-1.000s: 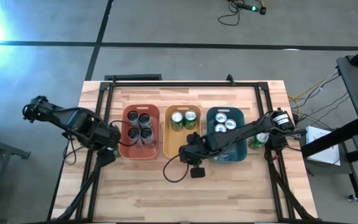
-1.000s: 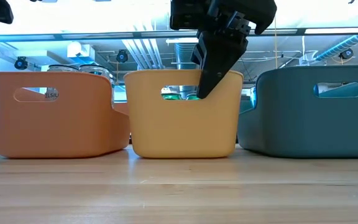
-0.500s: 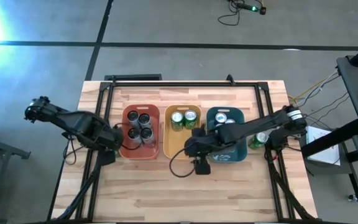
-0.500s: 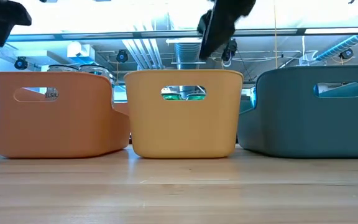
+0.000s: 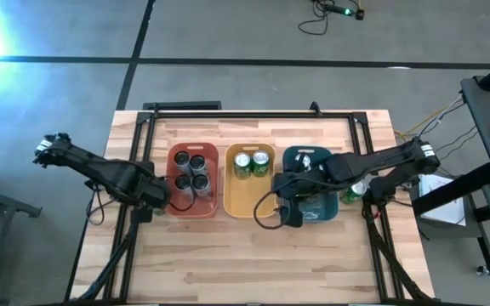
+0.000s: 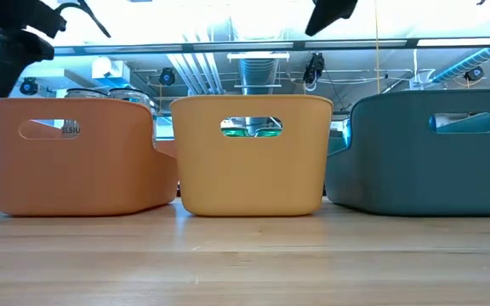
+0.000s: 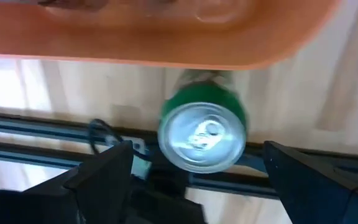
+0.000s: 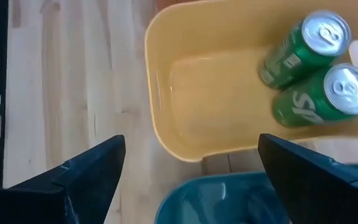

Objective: Sort soda cans
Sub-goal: Put the left green soda can into the yellow bin

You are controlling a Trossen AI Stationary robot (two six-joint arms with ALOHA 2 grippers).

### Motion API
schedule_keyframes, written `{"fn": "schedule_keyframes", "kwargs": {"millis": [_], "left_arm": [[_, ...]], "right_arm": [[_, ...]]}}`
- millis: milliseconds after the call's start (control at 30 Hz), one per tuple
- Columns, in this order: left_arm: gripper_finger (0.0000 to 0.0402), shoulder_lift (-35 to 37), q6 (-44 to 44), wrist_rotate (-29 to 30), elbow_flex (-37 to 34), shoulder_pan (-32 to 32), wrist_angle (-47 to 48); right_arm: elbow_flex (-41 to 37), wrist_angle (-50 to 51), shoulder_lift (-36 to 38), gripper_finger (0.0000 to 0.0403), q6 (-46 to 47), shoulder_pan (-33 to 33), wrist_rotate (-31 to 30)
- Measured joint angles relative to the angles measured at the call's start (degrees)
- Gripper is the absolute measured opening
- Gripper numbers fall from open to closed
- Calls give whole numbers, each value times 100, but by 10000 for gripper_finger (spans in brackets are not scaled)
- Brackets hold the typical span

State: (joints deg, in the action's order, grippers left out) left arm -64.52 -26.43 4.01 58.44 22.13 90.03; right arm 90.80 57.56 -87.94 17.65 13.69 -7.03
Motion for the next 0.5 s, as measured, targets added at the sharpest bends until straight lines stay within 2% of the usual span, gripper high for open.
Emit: {"fn": "schedule_keyframes", "kwargs": {"millis": [100,200,500], "left_arm": [[342,171,44,72,-133,0,-1],[342,291,28,-214,-263,0,2],[342,296,144,-330,-684,-7,-221]], "right_arm": [[0,86,26,363,127,0,-14],[0,87,-2,364,171,2,-13],[-8,38,-140,364,133,0,-12]]}}
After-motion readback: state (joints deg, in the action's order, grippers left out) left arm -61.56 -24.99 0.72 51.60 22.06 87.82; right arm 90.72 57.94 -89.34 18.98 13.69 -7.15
